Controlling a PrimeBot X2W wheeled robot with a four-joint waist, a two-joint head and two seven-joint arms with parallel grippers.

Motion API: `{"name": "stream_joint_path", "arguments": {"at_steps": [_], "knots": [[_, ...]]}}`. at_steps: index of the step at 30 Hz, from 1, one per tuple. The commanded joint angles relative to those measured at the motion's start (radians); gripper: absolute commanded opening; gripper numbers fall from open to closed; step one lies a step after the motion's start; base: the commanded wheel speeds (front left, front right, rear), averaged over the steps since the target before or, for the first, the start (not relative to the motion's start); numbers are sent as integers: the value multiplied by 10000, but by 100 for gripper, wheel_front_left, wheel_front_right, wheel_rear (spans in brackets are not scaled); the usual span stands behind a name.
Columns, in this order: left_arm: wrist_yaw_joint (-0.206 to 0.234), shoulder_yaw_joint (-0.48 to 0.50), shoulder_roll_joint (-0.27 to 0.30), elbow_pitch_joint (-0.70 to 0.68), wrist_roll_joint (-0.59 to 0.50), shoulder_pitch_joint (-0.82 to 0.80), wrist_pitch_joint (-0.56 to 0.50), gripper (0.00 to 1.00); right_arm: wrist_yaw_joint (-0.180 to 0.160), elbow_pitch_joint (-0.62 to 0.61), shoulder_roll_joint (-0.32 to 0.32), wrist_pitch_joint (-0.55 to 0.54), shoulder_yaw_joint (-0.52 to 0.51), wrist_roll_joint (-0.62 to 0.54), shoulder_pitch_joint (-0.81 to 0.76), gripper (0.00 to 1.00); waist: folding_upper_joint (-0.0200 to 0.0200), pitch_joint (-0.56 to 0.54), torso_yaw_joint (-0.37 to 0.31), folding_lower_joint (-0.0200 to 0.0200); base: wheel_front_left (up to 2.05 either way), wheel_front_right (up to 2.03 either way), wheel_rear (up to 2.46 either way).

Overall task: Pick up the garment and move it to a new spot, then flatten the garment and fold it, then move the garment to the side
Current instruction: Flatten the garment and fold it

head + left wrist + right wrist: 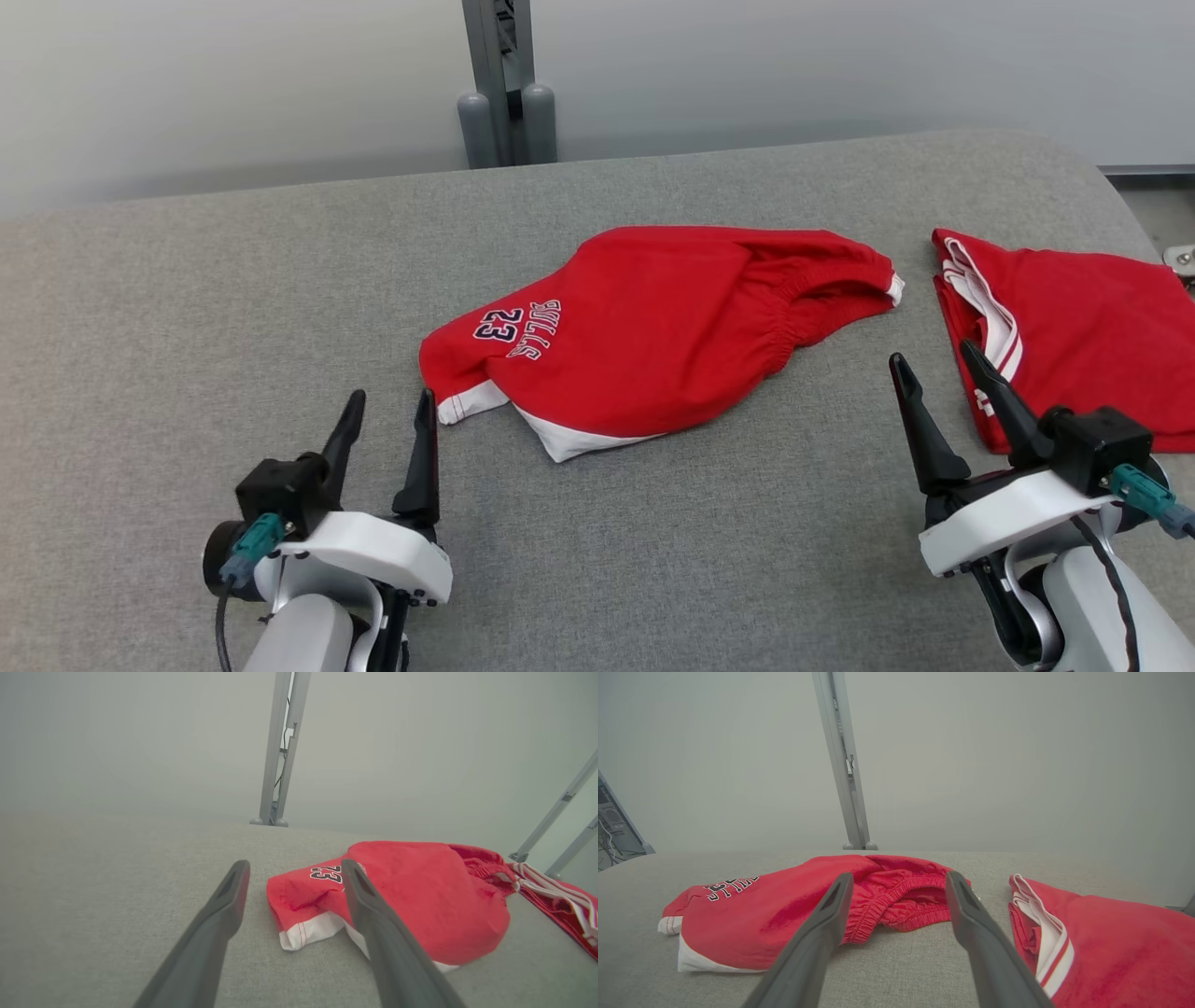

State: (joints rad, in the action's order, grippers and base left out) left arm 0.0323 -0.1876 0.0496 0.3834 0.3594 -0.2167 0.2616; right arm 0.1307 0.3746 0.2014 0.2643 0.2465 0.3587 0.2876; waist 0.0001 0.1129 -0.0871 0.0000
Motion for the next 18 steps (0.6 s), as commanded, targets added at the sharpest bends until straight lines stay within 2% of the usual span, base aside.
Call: {"name": "stream_joint_path", "arguments": {"at_steps": [1, 3, 10, 18], "knots": [[-201, -132, 30, 516, -28, -285, 30, 100, 3, -41, 66, 4, -51, -79, 89, 100, -1, 184, -125, 0, 0, 0, 0], [-425, -403, 33, 1446, -70, -660, 31, 100, 1, -65, 56, 5, -78, -98, 107, 100, -1, 311, -194, 0, 0, 0, 0], [-509, -840, 38, 4014, 615, -2124, -207, 100, 3, -103, -58, 6, -60, -163, 225, 100, -1, 752, -448, 0, 0, 0, 0], [-711, -1434, 33, 5581, 1370, -3123, -98, 100, 3, -25, -166, 6, -161, -198, 329, 100, -1, 1016, -701, 0, 0, 0, 0]]}}
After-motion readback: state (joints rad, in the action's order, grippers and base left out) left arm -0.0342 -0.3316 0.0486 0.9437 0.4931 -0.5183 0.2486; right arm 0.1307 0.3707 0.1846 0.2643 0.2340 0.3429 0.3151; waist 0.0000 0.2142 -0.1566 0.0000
